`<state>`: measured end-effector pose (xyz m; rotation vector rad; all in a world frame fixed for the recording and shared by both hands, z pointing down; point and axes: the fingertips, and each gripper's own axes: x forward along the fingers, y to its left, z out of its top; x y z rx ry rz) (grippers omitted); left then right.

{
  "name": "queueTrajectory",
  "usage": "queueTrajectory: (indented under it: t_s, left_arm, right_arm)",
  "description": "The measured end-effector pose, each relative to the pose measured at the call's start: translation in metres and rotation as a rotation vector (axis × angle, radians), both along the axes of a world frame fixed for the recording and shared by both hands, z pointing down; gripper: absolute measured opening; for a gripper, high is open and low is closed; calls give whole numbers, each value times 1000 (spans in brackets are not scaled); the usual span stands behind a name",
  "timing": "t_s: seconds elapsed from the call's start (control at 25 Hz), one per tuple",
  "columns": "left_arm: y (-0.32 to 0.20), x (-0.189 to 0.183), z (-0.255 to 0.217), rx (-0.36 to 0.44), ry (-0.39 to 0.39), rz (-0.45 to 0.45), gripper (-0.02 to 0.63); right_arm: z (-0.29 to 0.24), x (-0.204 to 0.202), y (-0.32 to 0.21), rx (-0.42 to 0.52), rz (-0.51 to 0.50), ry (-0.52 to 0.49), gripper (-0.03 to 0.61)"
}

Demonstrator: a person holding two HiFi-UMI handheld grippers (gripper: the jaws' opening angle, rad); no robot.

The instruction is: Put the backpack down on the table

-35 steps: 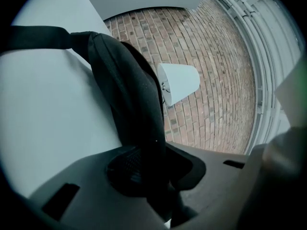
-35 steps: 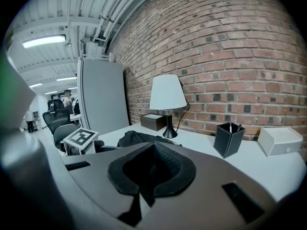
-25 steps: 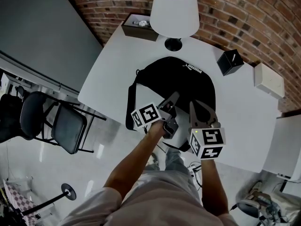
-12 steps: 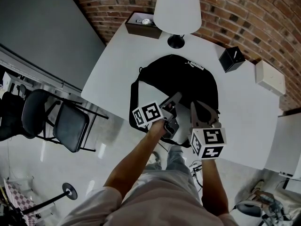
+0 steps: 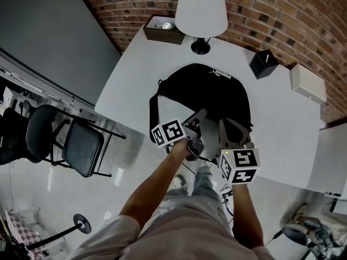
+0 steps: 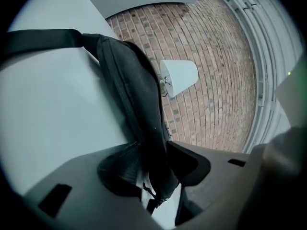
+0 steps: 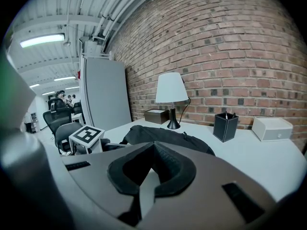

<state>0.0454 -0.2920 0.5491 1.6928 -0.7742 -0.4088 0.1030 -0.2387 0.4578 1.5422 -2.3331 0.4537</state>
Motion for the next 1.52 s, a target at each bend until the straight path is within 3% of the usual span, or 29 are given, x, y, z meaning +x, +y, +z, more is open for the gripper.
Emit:
queueTrajectory:
  t_s: [0.32,0.56,0.84,1.28,1.52]
  left_arm:
    - [16,-7,-7,36,-22,14,152]
    - [28,-13,-20,88,-90,40,150]
    - [51,-21,-36,163,-225,102,150]
    - [90,-34,-85,366,-422,158,127]
    - [108,-31,-114,500,-593,208,118]
  right_arm:
    - [-3,-3,13,12,10,-3,0]
    - [-8,-12,23,28,11,-9,0]
    - [-15,-25,36,49,16,-19,0]
    - [-30,-49,63,83,27,-35,0]
    - [-45,-51,73,106,45,-57,0]
